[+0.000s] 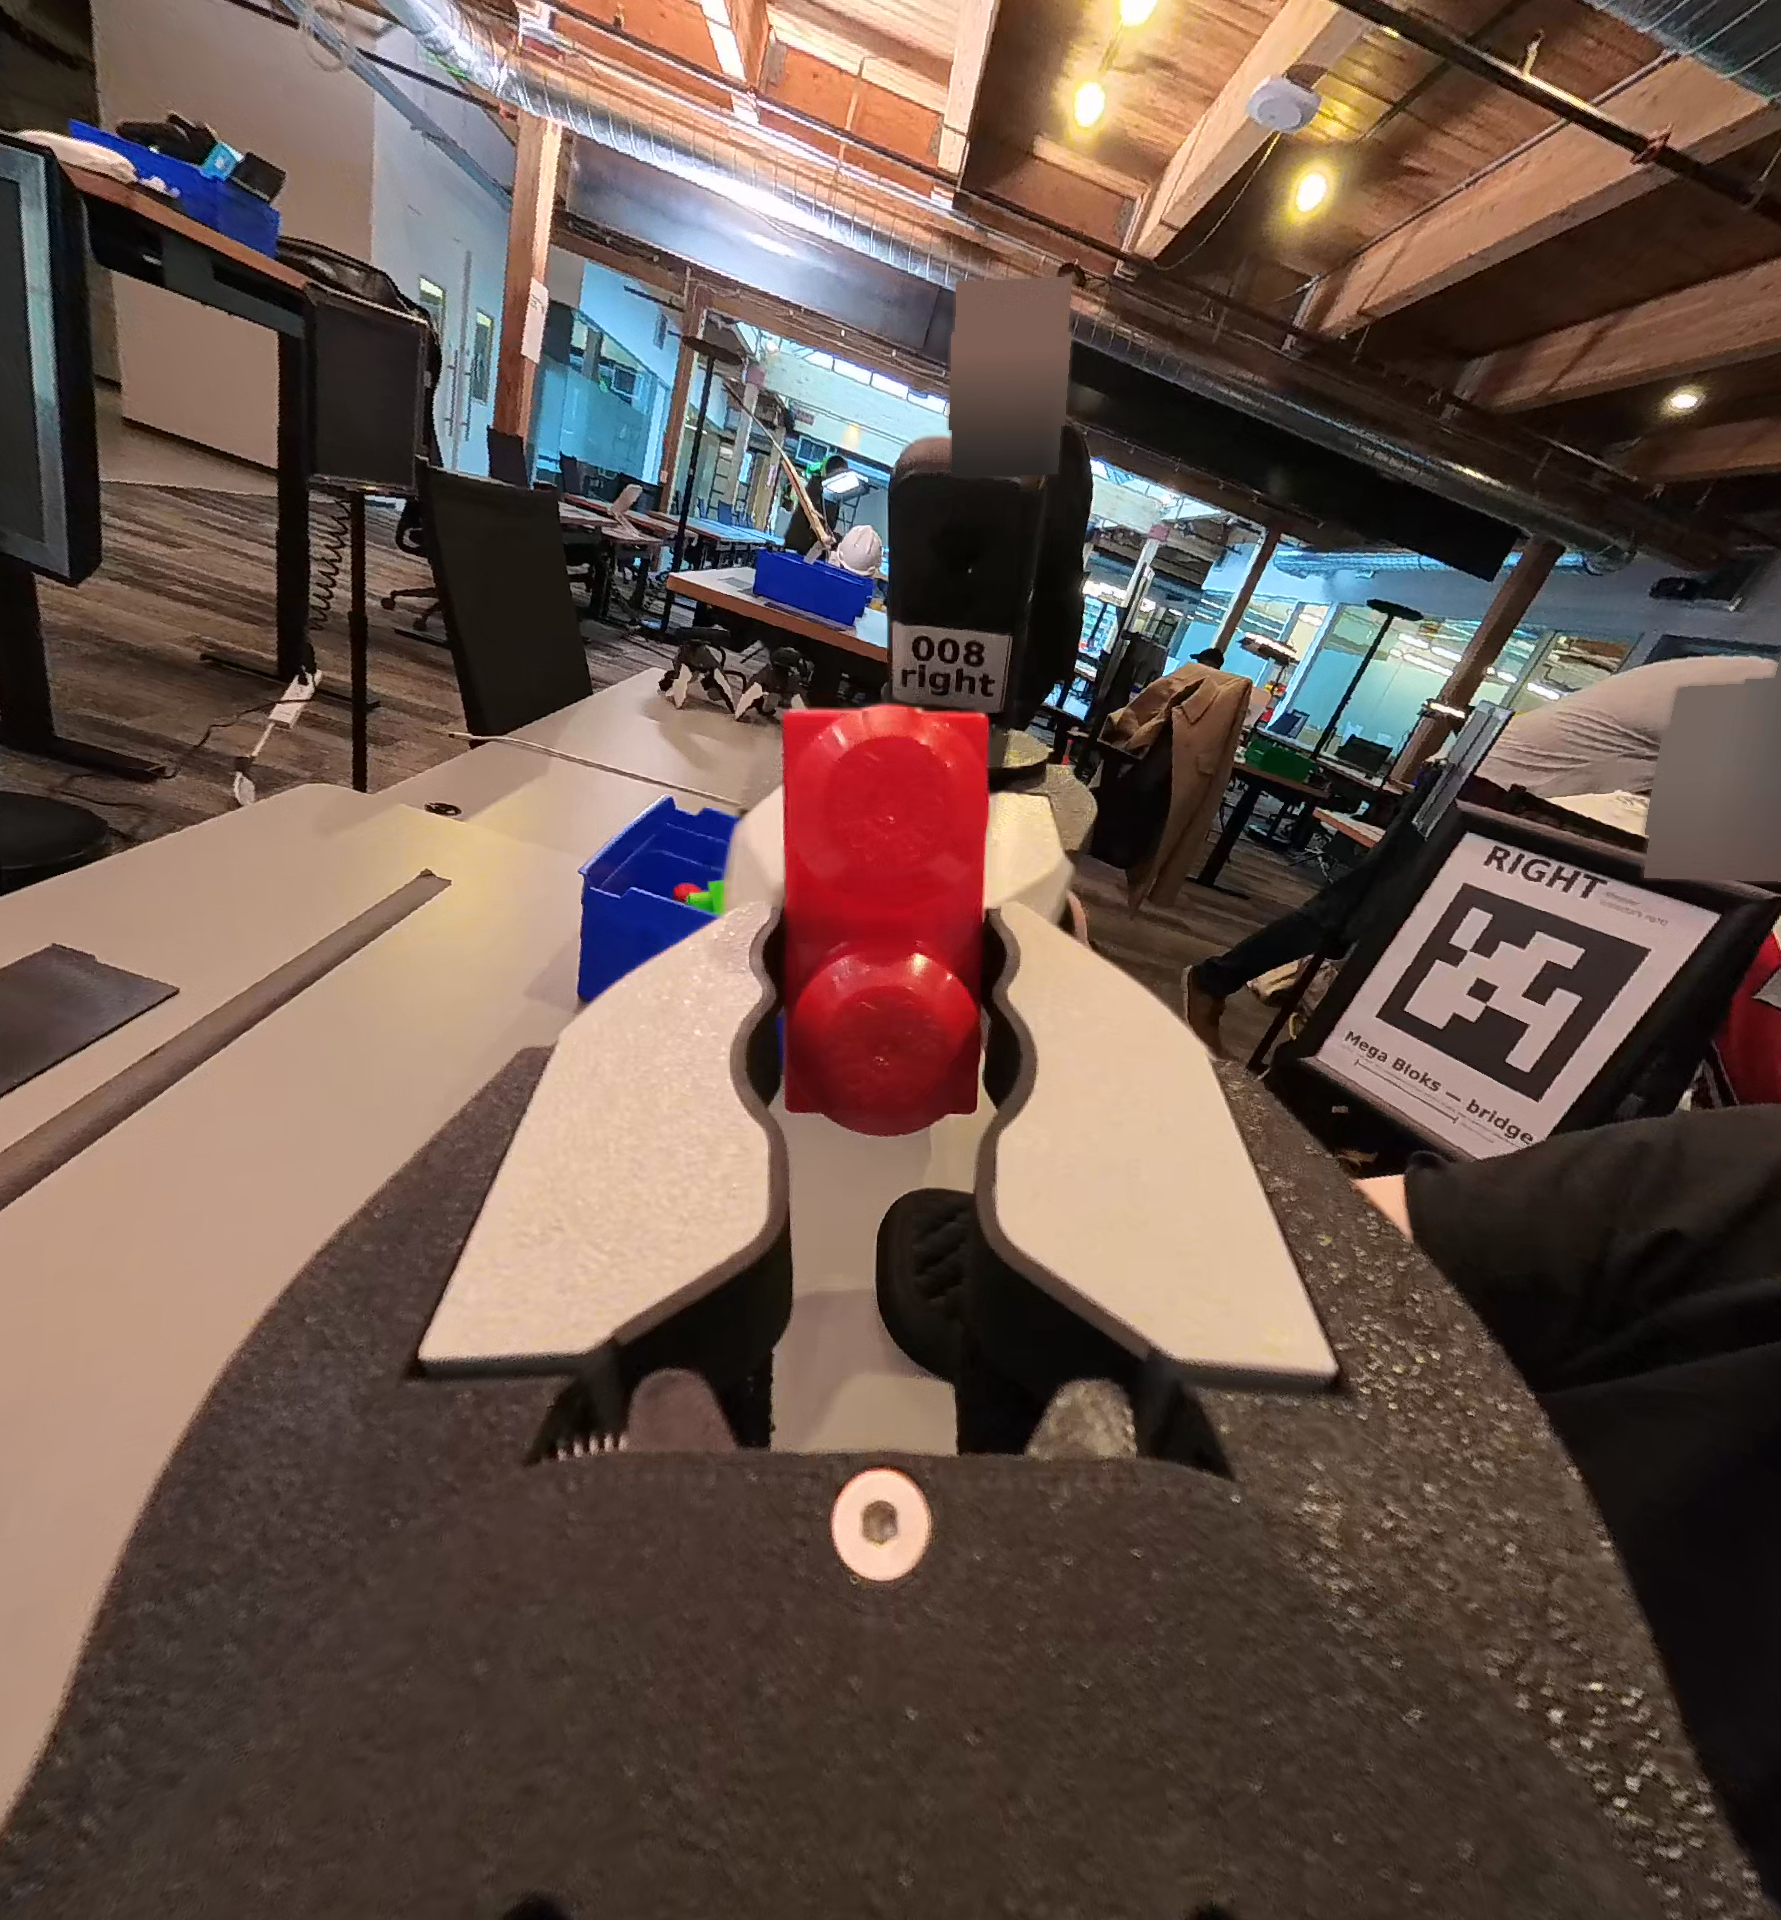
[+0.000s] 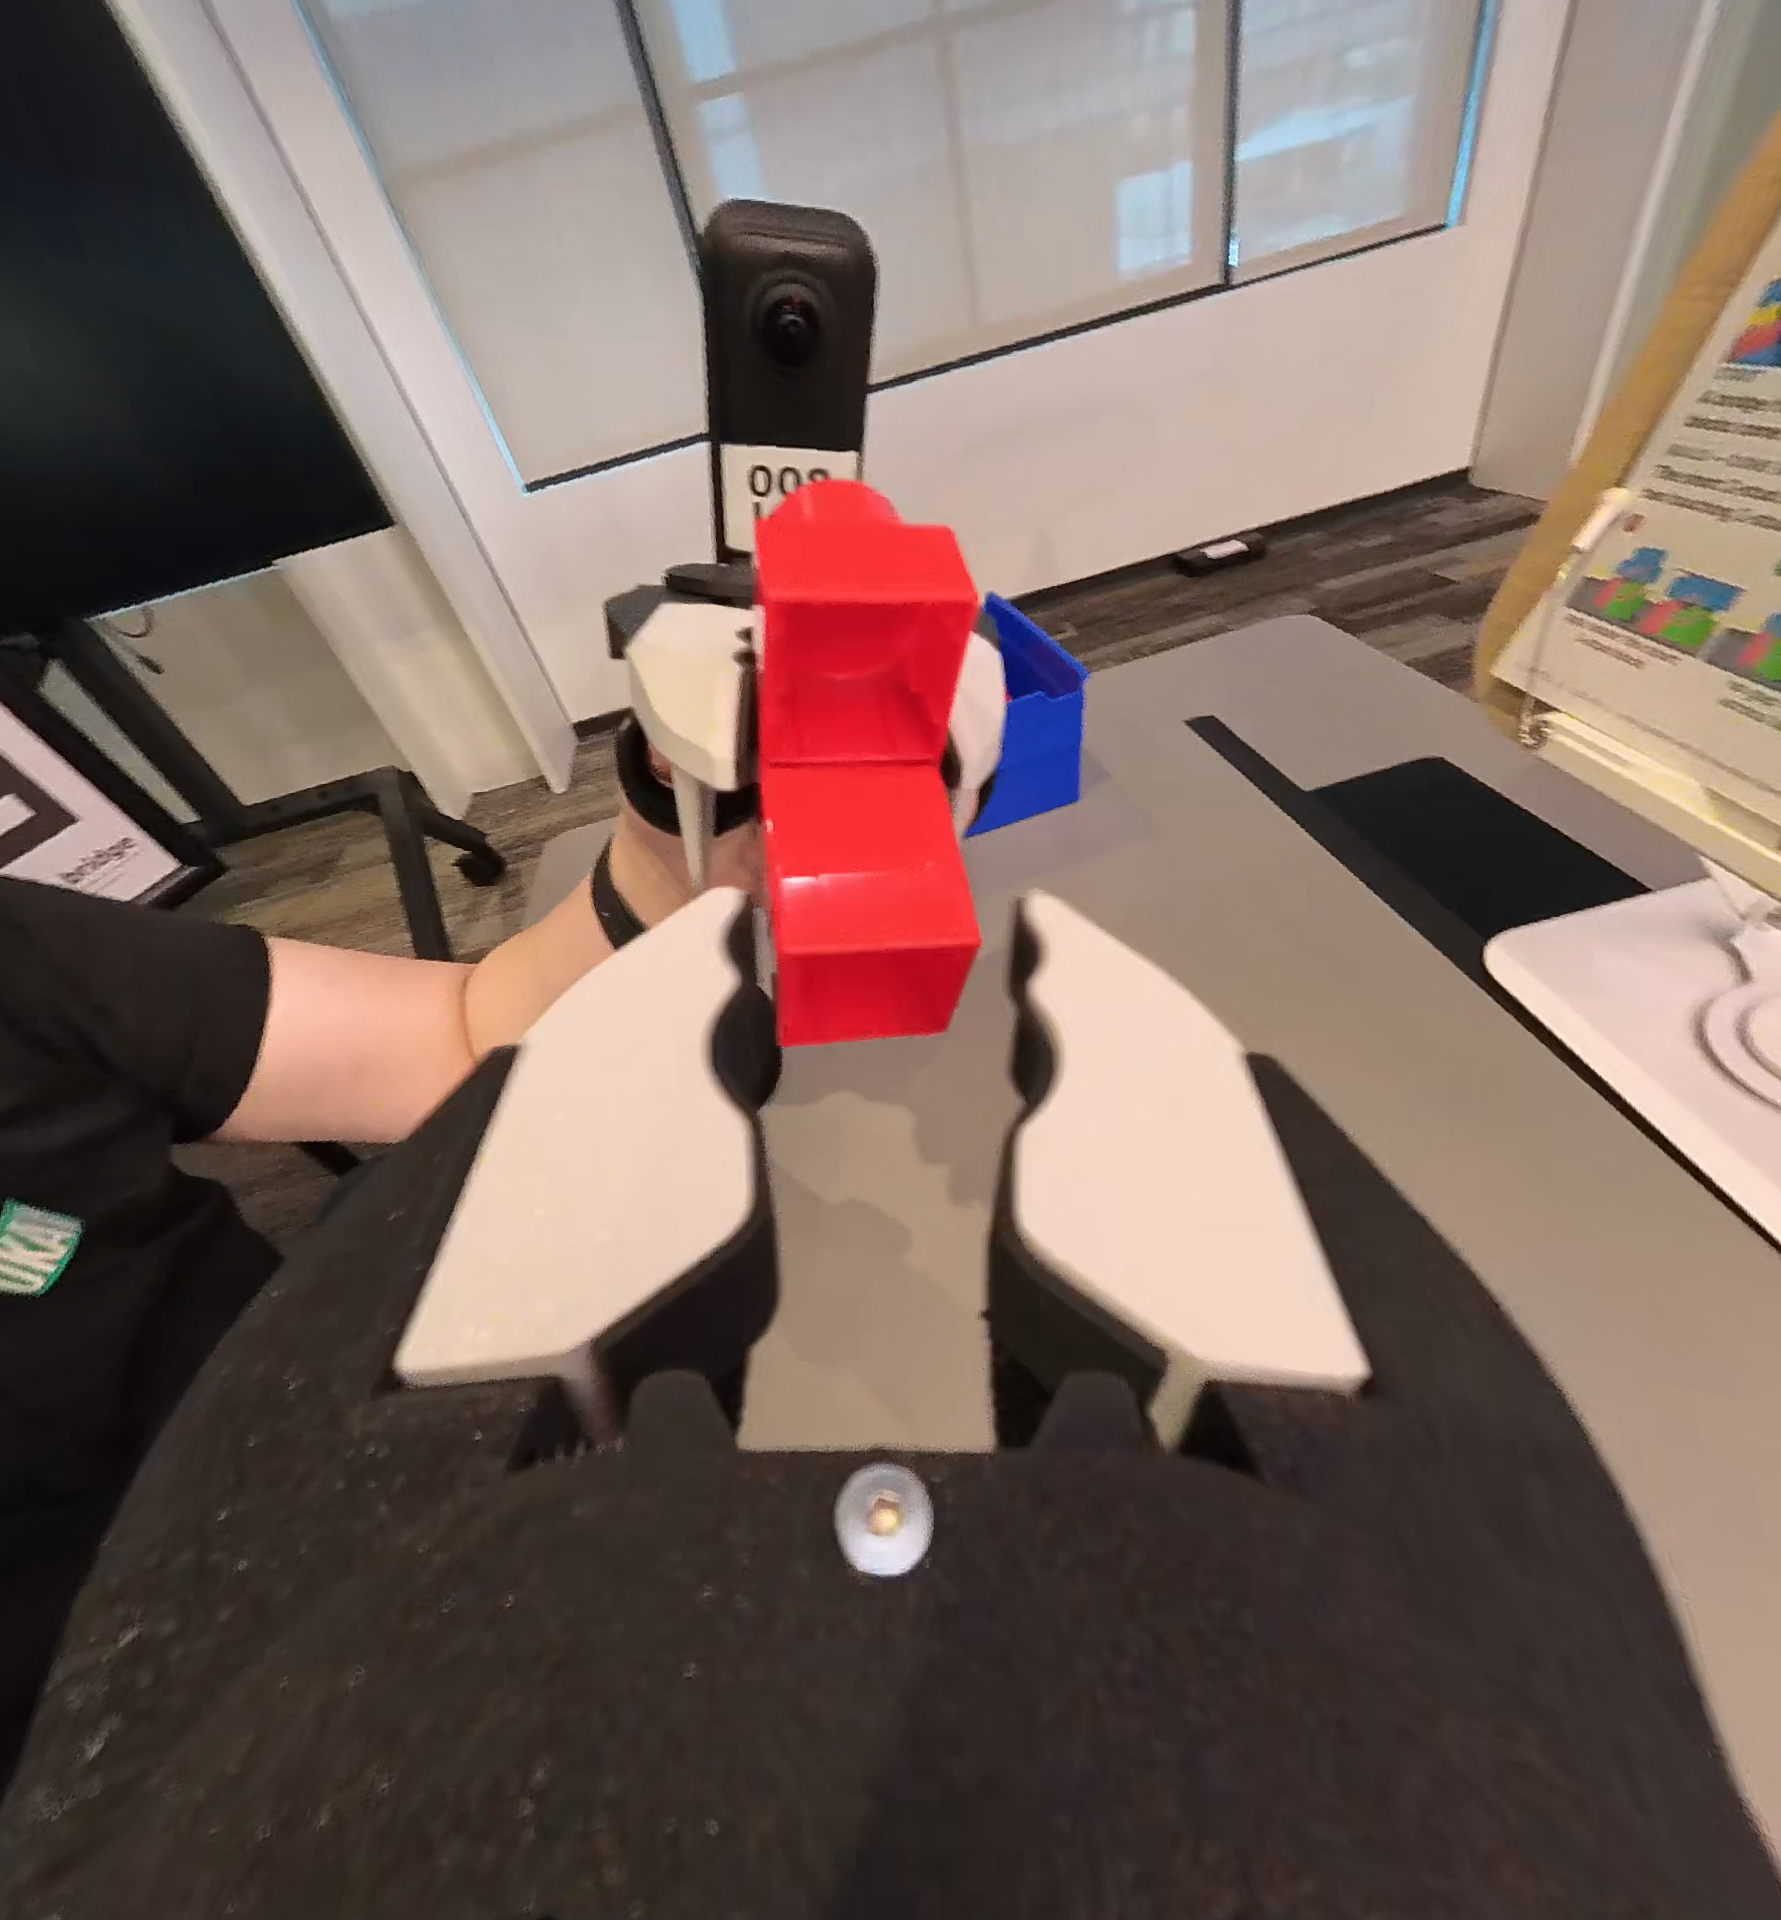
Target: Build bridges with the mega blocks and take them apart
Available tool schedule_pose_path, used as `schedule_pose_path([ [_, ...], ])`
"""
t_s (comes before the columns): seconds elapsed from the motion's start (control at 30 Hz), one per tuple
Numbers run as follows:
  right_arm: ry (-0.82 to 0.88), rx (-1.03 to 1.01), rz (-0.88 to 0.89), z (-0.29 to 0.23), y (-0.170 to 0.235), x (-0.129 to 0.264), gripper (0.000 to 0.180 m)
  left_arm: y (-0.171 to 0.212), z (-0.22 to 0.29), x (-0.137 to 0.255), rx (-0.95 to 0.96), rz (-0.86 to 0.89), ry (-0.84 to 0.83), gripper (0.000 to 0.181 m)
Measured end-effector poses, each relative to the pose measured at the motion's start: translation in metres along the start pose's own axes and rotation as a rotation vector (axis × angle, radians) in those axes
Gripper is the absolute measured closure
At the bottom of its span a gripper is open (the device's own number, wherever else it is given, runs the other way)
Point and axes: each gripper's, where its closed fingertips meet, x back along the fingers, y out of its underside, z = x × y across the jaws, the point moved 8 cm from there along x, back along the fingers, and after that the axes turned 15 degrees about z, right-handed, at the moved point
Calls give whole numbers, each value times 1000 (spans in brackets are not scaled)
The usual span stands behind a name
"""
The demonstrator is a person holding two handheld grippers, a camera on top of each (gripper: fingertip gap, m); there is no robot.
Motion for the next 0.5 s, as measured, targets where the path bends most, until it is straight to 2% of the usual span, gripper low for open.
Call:
schedule_pose_path([
  [0.03,-19,1,-1,-1,0,1,143,1,0,-1,0,1,3,146],
  [0.2,-21,31,-2,0,-3,7,143,6,0,-4,18,-14,0,142],
  [0.3,-20,22,14,0,-5,11,144,15,-3,-7,14,-96,-19,136],
  [0.37,-17,24,-17,2,-3,13,143,17,-2,-9,7,-92,-4,144],
  [0.5,-30,18,-26,2,-3,17,144,20,-1,-12,-7,-95,7,144],
])
